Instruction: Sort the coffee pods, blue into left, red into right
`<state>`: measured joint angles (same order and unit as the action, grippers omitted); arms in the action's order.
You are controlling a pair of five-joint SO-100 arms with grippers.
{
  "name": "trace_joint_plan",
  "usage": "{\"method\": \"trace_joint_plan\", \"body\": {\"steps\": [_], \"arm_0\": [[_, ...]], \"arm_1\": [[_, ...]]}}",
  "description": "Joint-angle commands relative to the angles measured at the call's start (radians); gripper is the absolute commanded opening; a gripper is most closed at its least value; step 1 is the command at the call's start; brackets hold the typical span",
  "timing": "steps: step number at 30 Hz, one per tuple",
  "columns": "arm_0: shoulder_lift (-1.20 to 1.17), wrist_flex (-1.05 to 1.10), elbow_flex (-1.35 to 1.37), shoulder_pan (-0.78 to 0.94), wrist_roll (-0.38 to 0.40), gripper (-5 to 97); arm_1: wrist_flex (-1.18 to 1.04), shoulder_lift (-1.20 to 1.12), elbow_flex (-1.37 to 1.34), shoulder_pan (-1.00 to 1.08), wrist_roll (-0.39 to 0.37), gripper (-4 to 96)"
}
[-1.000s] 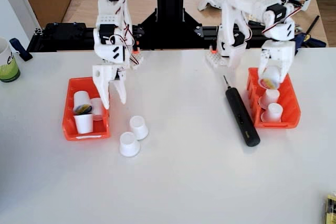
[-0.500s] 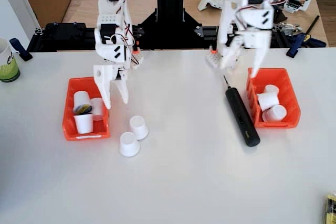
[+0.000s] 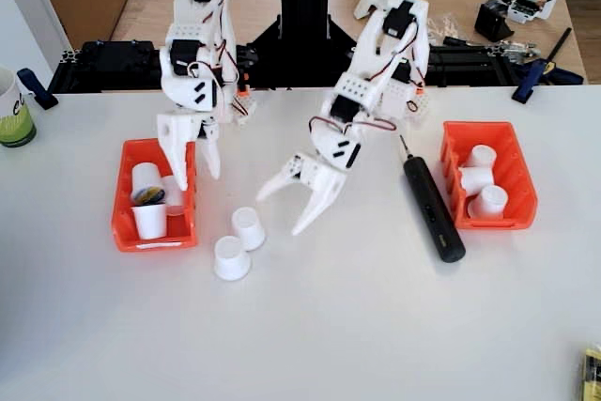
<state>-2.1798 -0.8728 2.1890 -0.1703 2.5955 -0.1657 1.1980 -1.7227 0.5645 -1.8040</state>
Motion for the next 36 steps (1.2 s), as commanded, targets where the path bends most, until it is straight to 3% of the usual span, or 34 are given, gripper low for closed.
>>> {"method": "trace_joint_plan", "body": {"steps": [1,6,11,19,26,29,34,36], "arm_0": [[-0.034,-0.011,-0.018,-0.02,-0.008,27],[-0.021,0.011,-0.021,-0.044,0.009,27],[-0.003,0.035,-0.031,-0.06,0.017,26],[-0.006,0.028,-0.032,-0.072,0.02,26],[-0.005,0.028,-0.028,-0.074,0.021,26],[-0.003,0.029,-0.025,-0.074,0.021,26],[-0.003,0.032,-0.025,-0.074,0.023,26],[-0.003,0.032,-0.025,-0.074,0.023,26]], "arm_1": [[0.034,-0.072,0.097,0.041,0.025,38.3],[-0.009,-0.143,0.144,0.103,0.074,38.3],[0.135,-0.229,0.179,0.152,0.127,37.1],[0.196,-0.238,0.199,0.155,0.16,30.5],[0.25,-0.238,0.218,0.147,0.184,34.1],[0.236,-0.238,0.218,0.149,0.186,29.0],[0.265,-0.264,0.209,0.155,0.181,12.1],[0.293,-0.281,0.21,0.155,0.179,11.4]]}}
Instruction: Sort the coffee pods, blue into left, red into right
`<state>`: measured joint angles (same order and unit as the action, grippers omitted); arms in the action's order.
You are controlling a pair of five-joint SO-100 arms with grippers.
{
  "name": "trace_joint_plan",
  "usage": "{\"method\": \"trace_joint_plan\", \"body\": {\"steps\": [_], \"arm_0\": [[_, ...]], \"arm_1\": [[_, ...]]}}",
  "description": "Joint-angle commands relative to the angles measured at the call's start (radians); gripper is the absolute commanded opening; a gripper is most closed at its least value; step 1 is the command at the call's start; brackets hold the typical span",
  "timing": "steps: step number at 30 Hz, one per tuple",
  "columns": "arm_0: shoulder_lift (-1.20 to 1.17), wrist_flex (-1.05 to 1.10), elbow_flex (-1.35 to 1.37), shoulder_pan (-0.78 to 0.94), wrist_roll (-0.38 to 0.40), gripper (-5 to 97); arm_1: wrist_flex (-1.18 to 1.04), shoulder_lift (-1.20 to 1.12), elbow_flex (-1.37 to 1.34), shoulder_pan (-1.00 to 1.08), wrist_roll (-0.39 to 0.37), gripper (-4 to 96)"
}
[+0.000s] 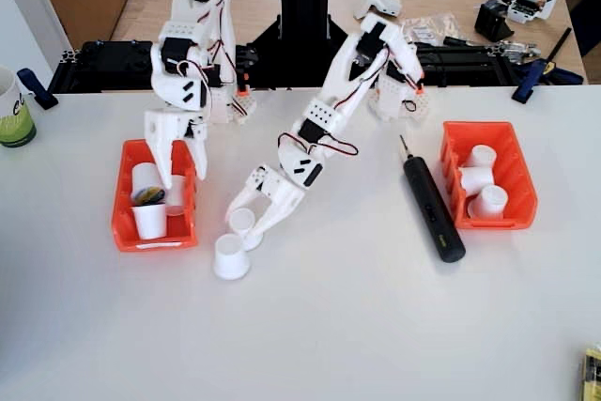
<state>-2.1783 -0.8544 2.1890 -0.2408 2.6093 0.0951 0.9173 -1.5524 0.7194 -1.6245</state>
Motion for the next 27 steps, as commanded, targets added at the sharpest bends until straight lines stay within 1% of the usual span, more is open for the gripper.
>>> {"method": "trace_joint_plan", "body": {"steps": [1,4,9,13,14,15,17,18,20,22,24,25,27], "arm_0": [[-0.005,0.014,-0.025,-0.003,0.009,26],[-0.005,0.015,-0.025,-0.003,0.011,26],[-0.005,0.015,-0.025,-0.003,0.012,26],[-0.002,0.017,-0.023,-0.003,0.014,25],[0.0,0.017,-0.023,-0.003,0.014,25],[0.002,0.018,-0.023,-0.003,0.015,25],[0.003,0.018,-0.021,-0.003,0.015,25],[0.003,0.015,-0.021,-0.003,0.015,25],[0.003,0.011,-0.021,-0.003,0.015,25],[0.003,0.011,-0.021,-0.002,0.018,25],[0.003,0.009,-0.021,-0.002,0.021,25],[0.003,0.009,-0.021,-0.002,0.025,25],[0.003,0.008,-0.021,0.002,0.025,25]], "arm_1": [[0.041,-0.008,0.046,0.0,0.0,10.5],[0.055,-0.011,0.048,0.003,0.002,5.8],[0.041,0.018,0.06,0.005,-0.002,4.3],[0.012,0.115,0.061,-0.015,-0.067,4.4],[-0.028,0.156,0.067,-0.025,-0.106,4.5],[-0.078,0.206,0.067,-0.032,-0.161,3.3],[-0.187,0.314,0.067,-0.049,-0.307,2.9],[-0.245,0.365,0.069,-0.057,-0.394,3.0],[-0.357,0.436,0.069,-0.066,-0.603,2.5],[-0.443,0.468,0.058,-0.066,-0.782,3.5],[-0.528,0.477,0.012,-0.061,-1.002,4.9],[-0.512,0.48,-0.032,-0.057,-1.069,10.6],[-0.48,0.48,-0.094,-0.031,-1.123,26.1]]}}
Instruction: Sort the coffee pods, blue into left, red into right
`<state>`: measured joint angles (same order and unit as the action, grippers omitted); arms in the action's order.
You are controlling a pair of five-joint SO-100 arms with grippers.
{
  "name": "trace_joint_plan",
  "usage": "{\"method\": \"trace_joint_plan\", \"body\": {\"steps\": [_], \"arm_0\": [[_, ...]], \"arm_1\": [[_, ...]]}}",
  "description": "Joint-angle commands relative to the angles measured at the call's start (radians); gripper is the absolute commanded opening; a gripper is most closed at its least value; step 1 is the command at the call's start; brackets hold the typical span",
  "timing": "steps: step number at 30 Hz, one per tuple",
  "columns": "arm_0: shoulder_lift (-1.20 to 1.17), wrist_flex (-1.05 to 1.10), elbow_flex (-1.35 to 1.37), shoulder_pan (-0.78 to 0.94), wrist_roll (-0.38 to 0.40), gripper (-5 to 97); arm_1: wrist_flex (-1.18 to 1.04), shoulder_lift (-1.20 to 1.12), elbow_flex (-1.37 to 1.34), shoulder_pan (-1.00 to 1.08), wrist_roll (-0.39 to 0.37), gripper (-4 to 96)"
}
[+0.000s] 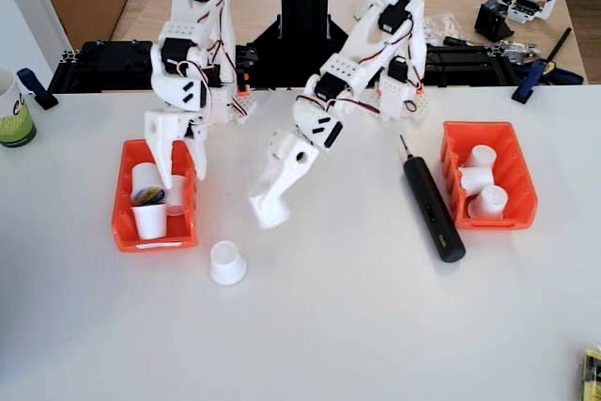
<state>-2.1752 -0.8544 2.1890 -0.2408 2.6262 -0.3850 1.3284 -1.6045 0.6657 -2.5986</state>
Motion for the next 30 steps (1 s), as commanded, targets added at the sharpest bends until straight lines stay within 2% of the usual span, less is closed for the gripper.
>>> {"method": "trace_joint_plan", "body": {"steps": [1,2,4,6,7,9,10,11,13,17,18,20,22,27,28,30], "arm_0": [[0.003,0.008,-0.021,0.002,0.008,25],[0.008,0.008,-0.023,0.002,0.008,25],[0.015,0.015,-0.023,0.002,0.008,25],[0.023,0.018,-0.026,0.0,0.008,25],[0.023,0.018,-0.026,0.0,0.009,25],[0.023,0.018,-0.026,0.0,0.009,25],[0.023,0.018,-0.025,0.002,0.009,25],[0.023,0.018,-0.025,0.002,0.009,25],[0.025,0.023,-0.025,0.003,0.009,25],[0.025,0.026,-0.026,0.0,0.018,25],[0.025,0.026,-0.025,0.0,0.018,25],[0.025,0.026,-0.021,0.003,0.017,25],[0.025,0.02,-0.021,0.005,0.014,25],[0.012,0.017,-0.02,0.005,0.017,25],[0.009,0.015,-0.02,0.005,0.017,25],[0.006,0.009,-0.02,0.005,0.015,25]], "arm_1": [[0.023,0.069,-0.061,0.04,-0.14,33.9],[0.04,0.069,-0.069,0.055,-0.114,38.4],[-0.005,0.072,-0.057,0.06,-0.094,38.2],[-0.012,0.077,-0.051,0.064,-0.021,41.6],[-0.044,0.083,-0.048,0.057,-0.018,41.6],[-0.081,0.094,-0.041,0.058,0.08,40.7],[-0.083,0.101,-0.048,0.057,0.1,40.3],[-0.095,0.103,-0.037,0.063,0.187,38.4],[-0.149,0.127,-0.017,0.063,0.268,39.3],[-0.284,0.144,0.169,0.049,0.729,41.1],[-0.393,0.137,0.241,0.023,0.779,40.4],[-0.684,0.061,0.433,-0.037,0.831,38.8],[-0.776,0.037,0.489,-0.089,0.862,40.4],[-1.083,-0.014,0.661,-0.126,0.712,39.9],[-1.135,-0.054,0.733,-0.126,0.696,40.0],[-1.1,-0.103,0.802,-0.109,0.732,39.8]]}}
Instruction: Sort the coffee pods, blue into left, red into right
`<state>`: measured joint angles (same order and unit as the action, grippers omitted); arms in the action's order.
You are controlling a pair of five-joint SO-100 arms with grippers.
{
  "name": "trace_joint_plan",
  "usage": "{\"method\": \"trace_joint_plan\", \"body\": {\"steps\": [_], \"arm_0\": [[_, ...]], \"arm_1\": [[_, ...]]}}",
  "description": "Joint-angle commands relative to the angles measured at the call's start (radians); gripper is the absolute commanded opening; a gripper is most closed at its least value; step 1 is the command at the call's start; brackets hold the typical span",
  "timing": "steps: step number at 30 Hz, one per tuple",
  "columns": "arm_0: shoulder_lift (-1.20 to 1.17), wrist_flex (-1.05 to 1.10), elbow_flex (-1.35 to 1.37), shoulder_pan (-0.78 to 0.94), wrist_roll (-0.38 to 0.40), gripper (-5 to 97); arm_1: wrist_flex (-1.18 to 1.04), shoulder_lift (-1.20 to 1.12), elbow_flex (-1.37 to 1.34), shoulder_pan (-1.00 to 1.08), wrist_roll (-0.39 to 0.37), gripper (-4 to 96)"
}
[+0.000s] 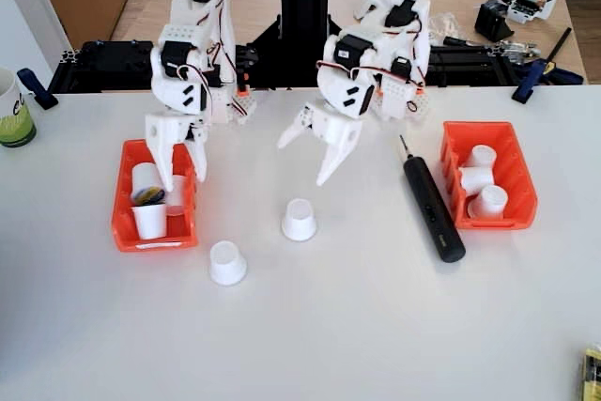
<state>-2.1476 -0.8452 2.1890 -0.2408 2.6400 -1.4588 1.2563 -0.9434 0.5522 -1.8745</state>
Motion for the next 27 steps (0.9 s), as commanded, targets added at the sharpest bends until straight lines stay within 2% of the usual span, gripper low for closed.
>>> {"method": "trace_joint_plan", "body": {"steps": [1,8,19,27], "arm_0": [[-0.023,-0.003,-0.02,0.005,0.002,25],[-0.025,-0.002,-0.023,0.005,0.003,25],[-0.028,0.003,-0.026,0.005,0.005,25],[-0.015,0.031,-0.029,-0.003,0.018,25]], "arm_1": [[0.005,-0.052,0.155,0.012,0.021,39.7],[0.163,-0.187,0.155,-0.008,0.091,40.3],[0.235,-0.33,0.147,-0.066,0.025,38.3],[0.252,-0.416,0.127,-0.054,0.006,38.2]]}}
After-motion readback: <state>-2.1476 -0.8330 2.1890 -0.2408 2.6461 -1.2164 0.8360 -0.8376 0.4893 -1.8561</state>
